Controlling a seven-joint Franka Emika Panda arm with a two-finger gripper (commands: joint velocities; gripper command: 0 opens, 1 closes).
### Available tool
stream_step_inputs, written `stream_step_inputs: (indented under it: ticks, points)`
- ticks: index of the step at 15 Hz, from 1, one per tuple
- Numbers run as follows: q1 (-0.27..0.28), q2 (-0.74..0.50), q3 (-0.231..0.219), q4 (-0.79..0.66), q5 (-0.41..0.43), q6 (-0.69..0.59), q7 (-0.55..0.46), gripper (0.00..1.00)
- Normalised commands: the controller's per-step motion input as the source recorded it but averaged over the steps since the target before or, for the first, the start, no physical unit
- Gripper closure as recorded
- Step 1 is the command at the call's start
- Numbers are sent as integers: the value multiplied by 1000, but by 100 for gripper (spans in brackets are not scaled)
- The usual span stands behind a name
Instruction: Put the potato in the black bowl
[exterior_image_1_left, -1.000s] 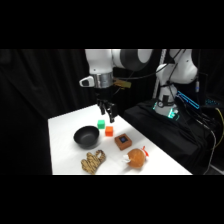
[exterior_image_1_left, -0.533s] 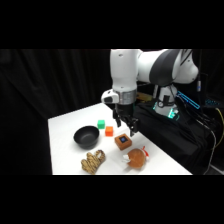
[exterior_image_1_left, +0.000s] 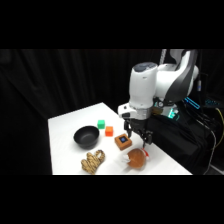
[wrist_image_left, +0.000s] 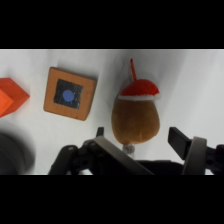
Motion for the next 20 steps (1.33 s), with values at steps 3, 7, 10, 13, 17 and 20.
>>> stream_step_inputs:
  ticks: [3, 7, 10, 13, 17, 20]
  points:
    - [97, 314, -32, 16, -269, 446, 195, 0]
    - [187, 432, -176, 258, -349, 214, 276, 0]
    - [216, 397, -147, 312, -162, 66, 184, 0]
    - [205, 315, -108, 289, -90, 32, 141, 25]
    - [163, 145, -119, 185, -76, 10, 118, 52]
    - [110, -31, -128, 58, -96, -7, 118, 75]
